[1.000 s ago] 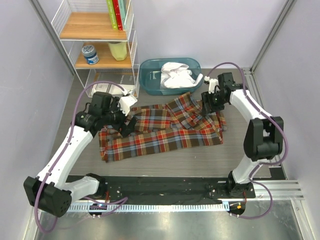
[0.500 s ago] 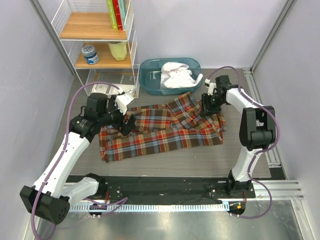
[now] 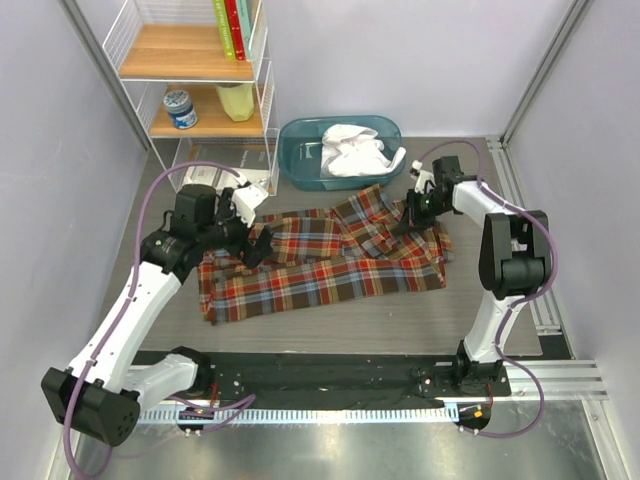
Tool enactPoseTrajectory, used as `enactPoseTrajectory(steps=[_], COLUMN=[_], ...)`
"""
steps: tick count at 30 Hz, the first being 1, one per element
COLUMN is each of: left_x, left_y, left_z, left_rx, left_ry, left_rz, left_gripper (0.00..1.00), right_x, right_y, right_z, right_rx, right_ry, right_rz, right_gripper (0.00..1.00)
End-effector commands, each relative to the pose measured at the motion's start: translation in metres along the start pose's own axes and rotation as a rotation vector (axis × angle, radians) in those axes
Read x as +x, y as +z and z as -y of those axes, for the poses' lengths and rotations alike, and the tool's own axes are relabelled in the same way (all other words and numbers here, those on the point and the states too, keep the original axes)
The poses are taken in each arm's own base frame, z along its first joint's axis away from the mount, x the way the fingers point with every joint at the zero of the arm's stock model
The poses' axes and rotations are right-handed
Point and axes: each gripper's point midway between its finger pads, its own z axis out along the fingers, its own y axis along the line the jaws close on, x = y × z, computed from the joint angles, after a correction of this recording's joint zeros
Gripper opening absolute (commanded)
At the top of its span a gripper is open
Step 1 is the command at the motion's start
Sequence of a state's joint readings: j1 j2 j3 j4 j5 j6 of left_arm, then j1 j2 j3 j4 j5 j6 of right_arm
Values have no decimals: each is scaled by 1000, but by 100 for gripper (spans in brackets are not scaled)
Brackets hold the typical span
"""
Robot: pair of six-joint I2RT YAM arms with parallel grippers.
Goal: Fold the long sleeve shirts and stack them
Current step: Fold the shirt
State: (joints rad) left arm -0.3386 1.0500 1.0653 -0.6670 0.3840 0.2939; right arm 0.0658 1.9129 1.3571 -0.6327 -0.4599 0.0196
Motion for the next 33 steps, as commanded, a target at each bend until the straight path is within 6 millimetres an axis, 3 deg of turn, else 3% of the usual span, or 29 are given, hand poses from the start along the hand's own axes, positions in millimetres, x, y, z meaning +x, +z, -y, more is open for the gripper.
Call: enactPoseTrajectory(steps=[1,2,5,7,8,10,14,15,16,18,19,21,22,24,28,33], left_x=[-15,-14,-17,-21,-23,-22,-7,3,29,50,77,95,118,141,167,190], left_y=[7,7,15,20,25,41,62,65,65,56,45,33,22,9,5,13], left_z=[-13,-10,10,17,23,30,15,2,-1,-8,-17,-31,-37,-55,-72,-78], left_rx=[-49,-27,115,164,182,201,157,104,126,184,212,246,271,250,224,241], left_ry=[25,33,71,86,102,135,197,218,211,279,202,201,156,152,162,147], left_rz=[56,54,71,85,84,56,-41,-103,-215,-318,-407,-471,-553,-622,-698,-775], left_gripper=[100,100,100,100,100,100,92,86,83,76,74,65,63,62,66,70], right_x=[-25,-31,-24,-37,-26,-32,-21,-19,-17,-14,-15,-18,-23,-26,-32,-34], right_y=[-35,-53,-69,-82,-77,-87,-82,-84,-84,-86,-91,-98,-107,-115,-129,-132], right_z=[-44,-55,-80,-93,-95,-106,-104,-105,-105,-106,-109,-114,-118,-123,-130,-131], right_rx=[-239,-270,-388,-462,-493,-548,-537,-539,-537,-541,-545,-556,-562,-572,-578,-567], right_ry=[97,99,245,269,307,358,382,376,373,358,343,316,295,269,226,207], right_rz=[162,219,278,372,365,404,395,397,396,397,409,426,448,464,490,490], right_gripper=[1,1,1,1,1,1,1,1,1,1,1,1,1,1,1,1])
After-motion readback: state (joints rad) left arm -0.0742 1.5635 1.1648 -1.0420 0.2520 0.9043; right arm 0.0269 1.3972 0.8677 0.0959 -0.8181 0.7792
